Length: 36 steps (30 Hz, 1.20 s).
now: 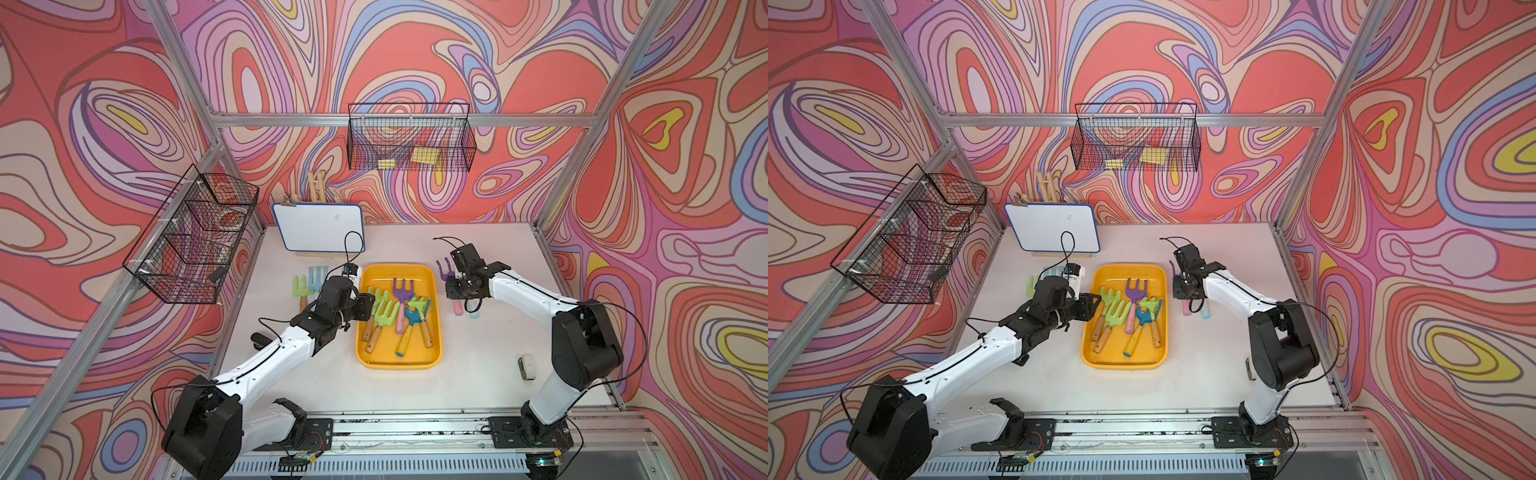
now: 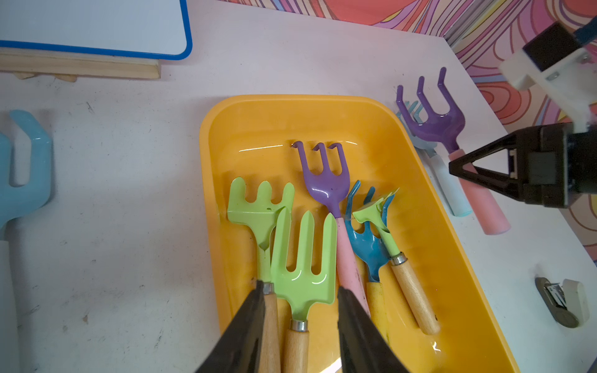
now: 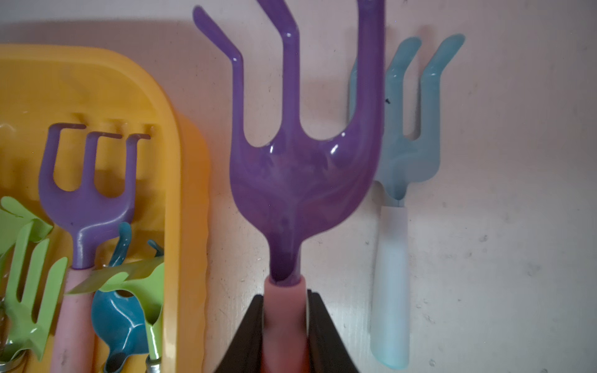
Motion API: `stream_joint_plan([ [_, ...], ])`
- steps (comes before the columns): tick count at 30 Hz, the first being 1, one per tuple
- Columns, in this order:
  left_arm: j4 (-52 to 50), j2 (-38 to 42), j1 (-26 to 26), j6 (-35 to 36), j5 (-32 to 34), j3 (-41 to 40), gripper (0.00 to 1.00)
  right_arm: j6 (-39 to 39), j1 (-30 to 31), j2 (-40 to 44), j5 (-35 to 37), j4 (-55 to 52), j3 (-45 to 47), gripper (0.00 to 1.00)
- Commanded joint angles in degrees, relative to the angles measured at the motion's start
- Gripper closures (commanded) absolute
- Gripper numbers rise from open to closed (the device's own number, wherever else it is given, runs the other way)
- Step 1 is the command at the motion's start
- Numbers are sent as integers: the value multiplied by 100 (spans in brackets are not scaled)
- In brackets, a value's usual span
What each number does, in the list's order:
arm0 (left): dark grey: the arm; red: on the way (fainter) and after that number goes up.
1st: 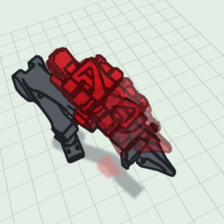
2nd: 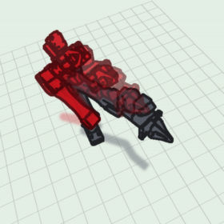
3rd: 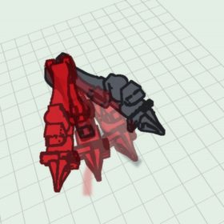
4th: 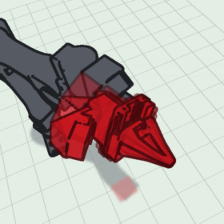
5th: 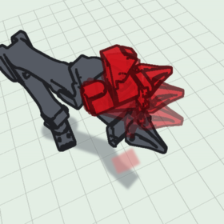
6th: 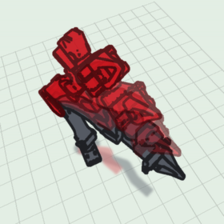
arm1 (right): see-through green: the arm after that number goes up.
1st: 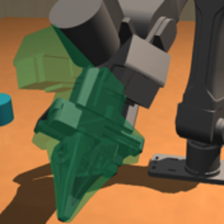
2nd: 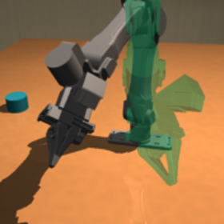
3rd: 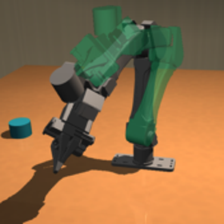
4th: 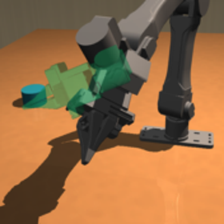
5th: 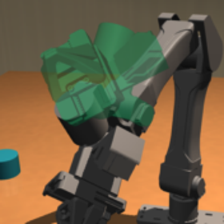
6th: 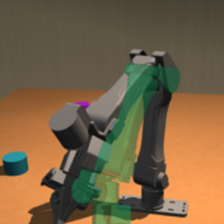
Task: Take the hand rake out of the storage box
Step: Place the rake at the center of the board.
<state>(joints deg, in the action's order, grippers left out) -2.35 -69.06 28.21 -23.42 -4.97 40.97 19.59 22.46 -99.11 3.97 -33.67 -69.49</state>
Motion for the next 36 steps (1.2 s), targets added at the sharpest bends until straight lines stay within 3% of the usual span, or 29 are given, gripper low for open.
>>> stream_joint_plan([
  [1, 45, -38, 47, 66, 1, 122, 58, -5, -35, -143, -198, 439, 5, 78],
  [13, 34, -64, 54, 75, -30, 130, 58, 197, -127, -629, -634, 861, 268, 81],
  [20, 28, -74, 53, 92, 5, 128, 58, 245, -174, -480, -656, 980, 552, 80],
  [36, 2, -127, 73, 113, -81, 166, 58, 277, -330, -460, -852, 1016, 683, 69],
])
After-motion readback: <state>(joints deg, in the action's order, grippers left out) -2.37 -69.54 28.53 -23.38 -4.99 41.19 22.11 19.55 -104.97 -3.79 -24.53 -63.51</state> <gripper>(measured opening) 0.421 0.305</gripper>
